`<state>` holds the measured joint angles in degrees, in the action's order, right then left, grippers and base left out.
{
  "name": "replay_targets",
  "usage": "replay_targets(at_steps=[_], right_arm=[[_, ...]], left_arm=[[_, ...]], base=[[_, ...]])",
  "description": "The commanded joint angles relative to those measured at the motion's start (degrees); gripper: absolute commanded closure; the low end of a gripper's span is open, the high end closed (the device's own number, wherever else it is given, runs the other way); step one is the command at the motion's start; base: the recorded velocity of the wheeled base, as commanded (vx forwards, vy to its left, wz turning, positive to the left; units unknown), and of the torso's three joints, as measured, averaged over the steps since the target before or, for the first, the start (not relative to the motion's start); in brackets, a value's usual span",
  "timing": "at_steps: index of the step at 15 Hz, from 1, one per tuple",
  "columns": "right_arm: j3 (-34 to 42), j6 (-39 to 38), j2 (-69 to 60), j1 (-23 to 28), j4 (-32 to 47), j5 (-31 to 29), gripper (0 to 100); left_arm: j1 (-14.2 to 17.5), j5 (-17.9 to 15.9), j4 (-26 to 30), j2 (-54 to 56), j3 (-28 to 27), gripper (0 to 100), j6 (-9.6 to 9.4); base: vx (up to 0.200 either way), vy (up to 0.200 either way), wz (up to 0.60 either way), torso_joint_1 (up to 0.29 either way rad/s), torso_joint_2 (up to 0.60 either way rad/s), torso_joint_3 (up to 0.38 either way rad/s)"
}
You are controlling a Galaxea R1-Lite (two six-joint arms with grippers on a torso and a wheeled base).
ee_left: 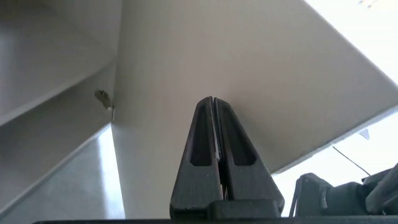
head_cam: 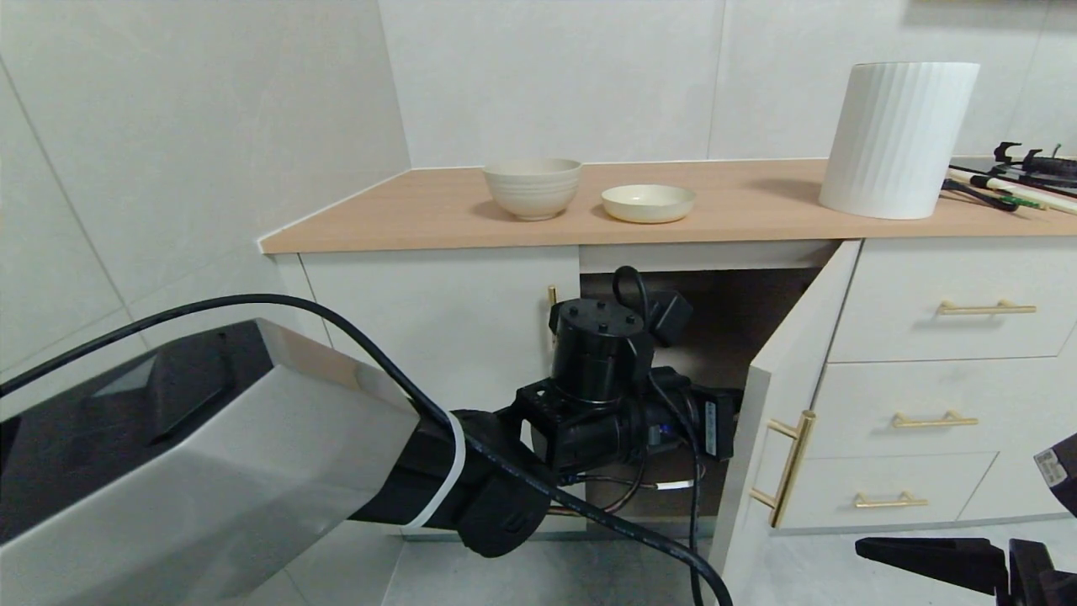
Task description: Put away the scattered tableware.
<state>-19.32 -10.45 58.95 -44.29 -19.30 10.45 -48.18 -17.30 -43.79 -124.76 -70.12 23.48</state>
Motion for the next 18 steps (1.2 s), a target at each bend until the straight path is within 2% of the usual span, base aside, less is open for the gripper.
replay_targets(at_steps=[1,2,6,7,9,11,14,15,16,17,18], right_arm=[[-0.01,-0.01,0.11,-0.01,-0.04,0.01,0],[-0.01,-0.01,0.11,-0.01,0.05,0.01,0],[0.07,-0.01,0.11,-0.01,-0.04,0.10,0],[0.07,-0.01,0.20,-0.01,-0.04,0.01,0],[0.07,-0.01,0.20,-0.01,0.05,0.10,0],[0.07,-0.01,-0.07,-0.01,-0.04,0.10,0],[0.43,-0.10,-2.97,-1.06,-0.04,3.79,0],[0.51,-0.01,-5.69,-1.06,-0.04,7.75,0],[0.51,-0.01,-7.36,-1.06,-0.04,9.33,0],[0.43,-0.01,-8.42,-1.06,-0.04,9.94,0],[0.51,-0.01,-8.42,-1.06,0.05,9.94,0]], left_arm=[[0.01,-0.02,-0.07,-0.05,0.16,100,0.08],[0.10,-0.02,-0.16,-0.66,-0.19,100,0.08],[0.89,-0.02,0.02,-2.51,-2.57,100,0.08],[0.98,0.34,0.37,-4.62,-5.03,100,0.69],[0.89,2.44,0.63,-5.93,-6.52,100,2.89],[0.01,3.41,0.55,-5.23,-5.82,100,2.89],[-6.40,3.06,0.02,-2.24,-5.20,100,2.71],[-12.64,1.57,0.11,-0.22,-4.85,100,2.80],[-16.33,1.21,0.02,1.10,-3.97,100,2.71],[-16.77,1.21,-0.24,3.21,-1.42,100,2.45],[-15.81,1.21,-0.86,5.05,1.39,100,2.54]], base=[[-0.200,0.000,0.00,-0.002,0.01,0.012],[-0.200,0.000,0.00,0.002,0.00,-0.002],[0.000,0.000,0.00,0.000,0.00,0.000],[0.000,0.000,0.00,0.000,0.00,0.000],[0.000,0.000,0.00,0.000,0.00,0.000],[0.000,0.000,0.00,0.000,0.00,0.000],[0.000,0.000,0.00,0.000,0.00,0.000],[0.000,0.000,0.00,0.000,0.00,0.000],[0.000,0.000,0.00,0.000,0.00,0.000],[0.000,0.000,0.00,0.000,0.00,0.000],[0.000,0.000,0.00,0.000,0.00,0.000]])
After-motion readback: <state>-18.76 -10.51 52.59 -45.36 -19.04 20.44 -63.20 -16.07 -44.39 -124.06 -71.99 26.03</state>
